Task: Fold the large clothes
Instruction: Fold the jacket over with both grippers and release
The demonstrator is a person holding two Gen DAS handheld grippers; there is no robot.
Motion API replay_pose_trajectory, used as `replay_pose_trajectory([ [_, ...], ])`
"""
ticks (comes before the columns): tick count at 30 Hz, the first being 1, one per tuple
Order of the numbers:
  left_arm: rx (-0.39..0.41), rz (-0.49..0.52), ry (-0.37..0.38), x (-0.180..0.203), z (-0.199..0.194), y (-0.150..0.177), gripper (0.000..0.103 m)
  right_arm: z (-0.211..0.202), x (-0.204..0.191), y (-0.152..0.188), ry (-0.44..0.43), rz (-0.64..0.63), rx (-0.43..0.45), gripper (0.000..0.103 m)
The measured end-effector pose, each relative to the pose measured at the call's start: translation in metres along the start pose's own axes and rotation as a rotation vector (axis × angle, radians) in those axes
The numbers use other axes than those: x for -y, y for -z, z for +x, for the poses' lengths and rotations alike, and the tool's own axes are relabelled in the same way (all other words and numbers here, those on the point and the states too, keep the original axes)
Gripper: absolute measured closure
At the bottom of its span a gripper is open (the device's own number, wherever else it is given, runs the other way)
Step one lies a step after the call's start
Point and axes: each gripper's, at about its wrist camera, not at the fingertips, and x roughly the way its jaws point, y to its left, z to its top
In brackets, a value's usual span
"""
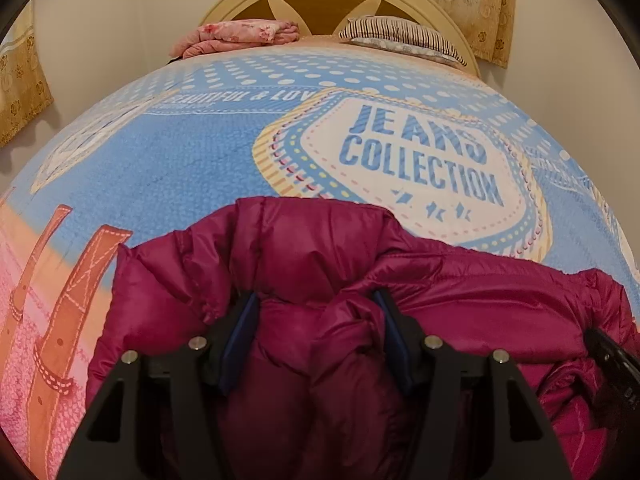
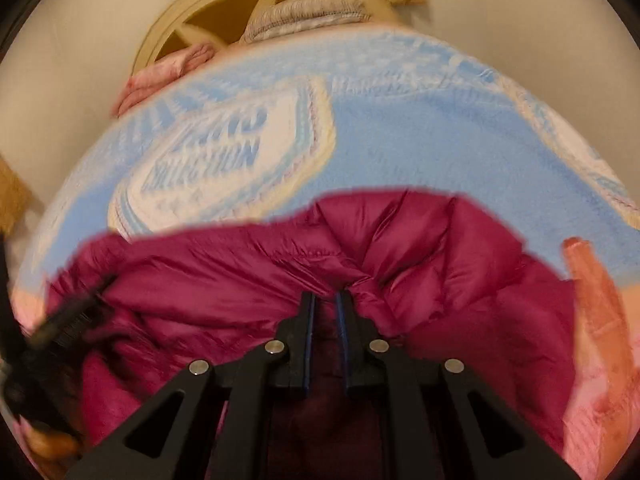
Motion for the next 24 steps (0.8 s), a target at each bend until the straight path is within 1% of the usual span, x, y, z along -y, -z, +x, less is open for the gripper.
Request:
replay_pose_trajectory([
  [3,0.0,0.002,-0.004,0.0,0.001,0.0,0.04,0.003,-0.002,0.001,0.036,-0.016,0.037,0.094],
  [7,0.0,0.007,-0.009,0.001,0.001,-0.001,0.04,0.003,0.001,0.001,0.03,-0.009,0.044,0.094],
  [10,-0.005,0.003,0.002,-0.001,0.001,-0.002,0.04,0.004,-0.003,0.001,0.056,-0.038,0.032,0.093],
  [11,-0.017,0.0,0.025,-0.004,-0.002,-0.002,0.04,0.002,-0.008,0.0,0.067,-0.057,0.022,0.093],
  [12,-0.027,0.003,0.05,-0.007,-0.006,-0.001,0.04,-0.003,-0.01,-0.002,0.076,-0.084,-0.013,0.093],
  [13,-0.036,0.011,0.084,-0.01,-0.014,0.0,0.04,-0.01,-0.012,-0.002,0.075,-0.075,-0.034,0.093],
  [14,-0.032,0.019,0.13,-0.014,-0.027,0.002,0.04,-0.026,-0.008,-0.001,0.044,-0.034,-0.021,0.093],
  [15,-0.014,0.027,0.182,-0.02,-0.047,0.007,0.04,-0.043,-0.005,0.003,0.003,0.004,0.018,0.093],
  [16,0.006,0.041,0.225,-0.028,-0.068,0.013,0.037,-0.067,0.001,0.009,-0.045,0.037,0.07,0.092],
  [17,0.022,0.058,0.259,-0.035,-0.086,0.02,0.035,-0.092,0.006,0.017,-0.077,0.048,0.108,0.092],
  [18,0.038,0.074,0.281,-0.042,-0.103,0.027,0.029,-0.109,0.01,0.024,-0.095,0.051,0.127,0.092],
  [19,0.068,0.093,0.3,-0.055,-0.128,0.039,0.025,-0.135,0.018,0.037,-0.125,0.059,0.146,0.091],
  [20,0.09,0.103,0.306,-0.061,-0.143,0.046,0.023,-0.153,0.025,0.047,-0.144,0.068,0.156,0.085],
  [21,0.128,0.124,0.315,-0.075,-0.167,0.06,0.018,-0.178,0.036,0.064,-0.159,0.08,0.168,0.079],
  [22,0.163,0.146,0.319,-0.089,-0.19,0.076,0.01,-0.194,0.043,0.076,-0.16,0.089,0.175,0.057],
  [23,0.18,0.157,0.315,-0.097,-0.202,0.085,0.006,-0.22,0.055,0.096,-0.158,0.102,0.198,0.036],
  [24,0.206,0.169,0.304,-0.112,-0.221,0.102,0.003,-0.238,0.062,0.11,-0.158,0.107,0.224,0.031],
])
